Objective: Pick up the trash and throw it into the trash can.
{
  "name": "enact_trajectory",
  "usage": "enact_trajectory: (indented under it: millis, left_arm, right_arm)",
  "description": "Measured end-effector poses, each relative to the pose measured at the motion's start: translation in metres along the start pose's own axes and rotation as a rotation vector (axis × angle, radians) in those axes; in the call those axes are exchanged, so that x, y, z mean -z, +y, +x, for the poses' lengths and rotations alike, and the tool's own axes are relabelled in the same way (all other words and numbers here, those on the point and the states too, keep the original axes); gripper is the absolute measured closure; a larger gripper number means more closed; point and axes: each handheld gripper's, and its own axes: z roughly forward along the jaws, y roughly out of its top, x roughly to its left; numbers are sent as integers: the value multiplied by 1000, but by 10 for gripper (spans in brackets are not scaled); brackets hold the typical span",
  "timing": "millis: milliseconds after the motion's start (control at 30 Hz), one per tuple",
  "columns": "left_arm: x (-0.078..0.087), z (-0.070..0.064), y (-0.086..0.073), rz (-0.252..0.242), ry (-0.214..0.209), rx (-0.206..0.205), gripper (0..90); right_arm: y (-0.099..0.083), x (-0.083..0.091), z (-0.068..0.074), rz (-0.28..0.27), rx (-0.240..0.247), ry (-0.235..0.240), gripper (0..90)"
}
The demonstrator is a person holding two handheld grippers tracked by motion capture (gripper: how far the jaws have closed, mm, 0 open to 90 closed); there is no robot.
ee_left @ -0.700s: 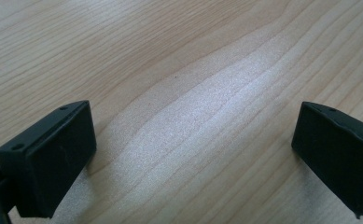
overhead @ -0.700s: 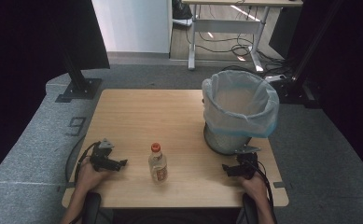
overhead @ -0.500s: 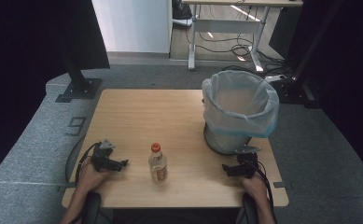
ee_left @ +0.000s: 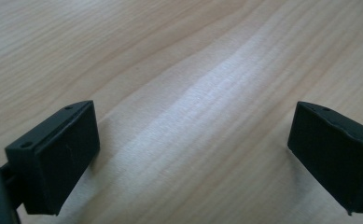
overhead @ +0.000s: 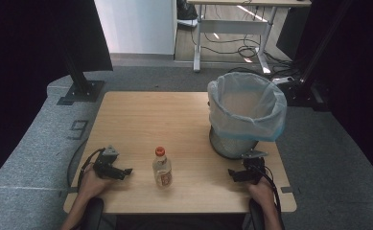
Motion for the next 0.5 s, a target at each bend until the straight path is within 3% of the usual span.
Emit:
enact_trajectory:
  millis: [333, 500]
  left_arm:
    - [8, -21, 2, -21, -39, -33, 0]
    - [13, -33, 8, -55, -81, -43, 0]
  right_arm:
    - [0, 0, 1, 0, -3, 0, 0]
    - [0, 0, 1, 0, -1, 1, 0]
